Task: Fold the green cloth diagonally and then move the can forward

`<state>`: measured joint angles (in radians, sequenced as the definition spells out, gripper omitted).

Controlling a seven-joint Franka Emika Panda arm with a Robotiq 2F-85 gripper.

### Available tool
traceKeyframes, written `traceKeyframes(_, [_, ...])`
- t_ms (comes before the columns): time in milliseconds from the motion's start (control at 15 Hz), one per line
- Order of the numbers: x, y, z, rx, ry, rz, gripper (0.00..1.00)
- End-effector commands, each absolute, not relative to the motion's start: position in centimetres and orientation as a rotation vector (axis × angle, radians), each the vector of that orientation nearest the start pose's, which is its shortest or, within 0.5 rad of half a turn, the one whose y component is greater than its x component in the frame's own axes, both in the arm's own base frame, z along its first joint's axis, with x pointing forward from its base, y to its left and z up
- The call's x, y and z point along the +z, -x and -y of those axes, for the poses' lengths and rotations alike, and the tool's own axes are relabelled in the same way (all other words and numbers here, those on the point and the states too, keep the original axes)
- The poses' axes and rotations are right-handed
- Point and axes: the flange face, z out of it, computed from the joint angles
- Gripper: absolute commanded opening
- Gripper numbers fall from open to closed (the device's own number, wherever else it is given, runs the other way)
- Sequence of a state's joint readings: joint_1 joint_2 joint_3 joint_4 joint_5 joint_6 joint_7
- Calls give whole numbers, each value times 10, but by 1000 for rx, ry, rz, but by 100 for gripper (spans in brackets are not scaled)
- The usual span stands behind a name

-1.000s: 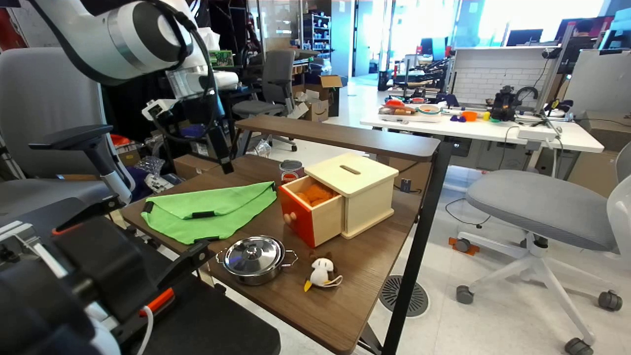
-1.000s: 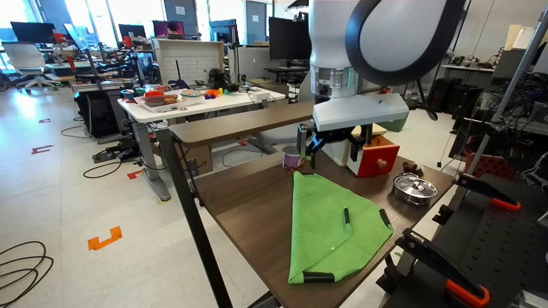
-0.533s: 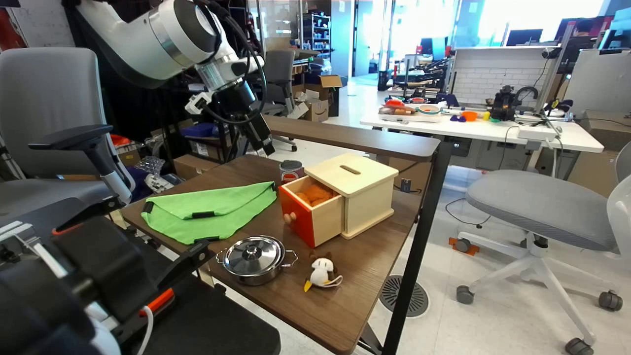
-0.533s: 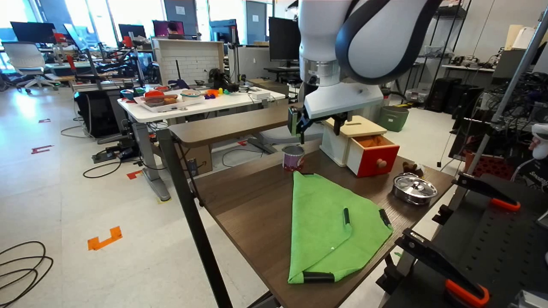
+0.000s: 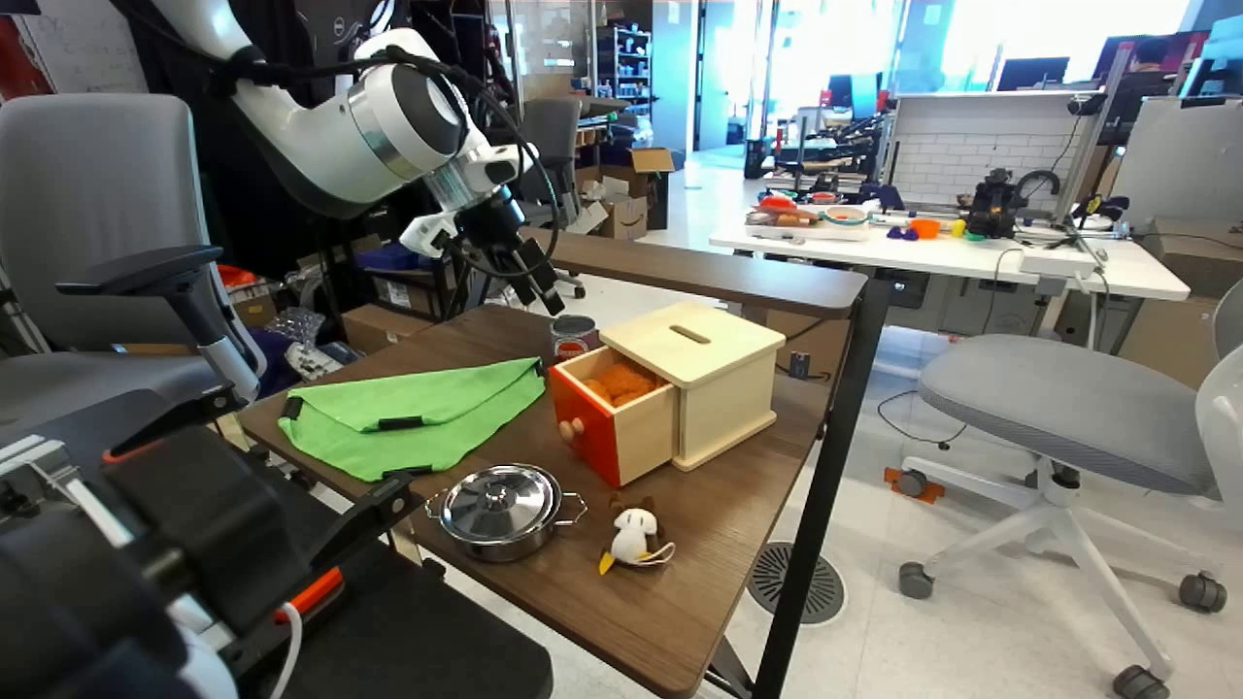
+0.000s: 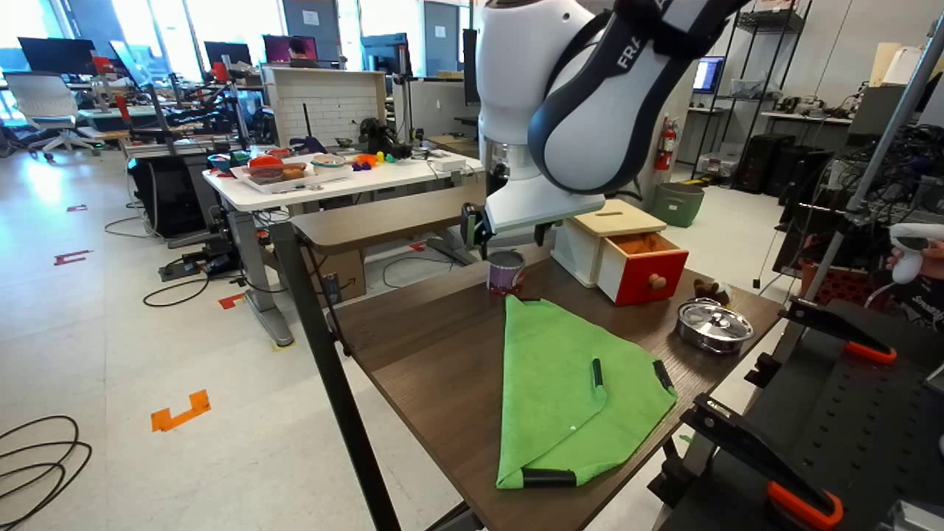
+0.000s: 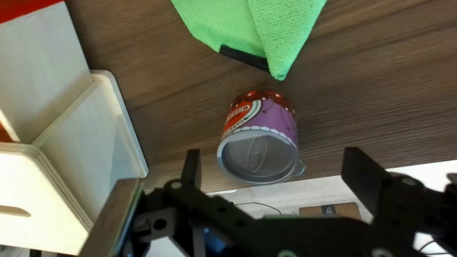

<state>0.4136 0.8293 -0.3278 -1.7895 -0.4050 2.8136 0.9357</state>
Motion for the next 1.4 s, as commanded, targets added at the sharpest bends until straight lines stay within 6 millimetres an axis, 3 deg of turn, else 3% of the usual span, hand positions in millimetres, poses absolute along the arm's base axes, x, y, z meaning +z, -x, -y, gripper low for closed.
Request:
traceKeyframes(0, [113, -679, -85, -631, 3213, -573, 100])
traceKeyframes(400, [93, -699, -65, -555, 3159, -602, 100])
traceKeyframes(667, [84, -707, -64, -539, 3140, -578, 100])
traceKeyframes(733, [82, -708, -65, -532, 3137, -573, 77])
traceKeyframes(1000, [81, -710, -64, -521, 3134, -546, 50])
traceKeyframes(1333, [92, -701, -69, -499, 3125, -522, 49])
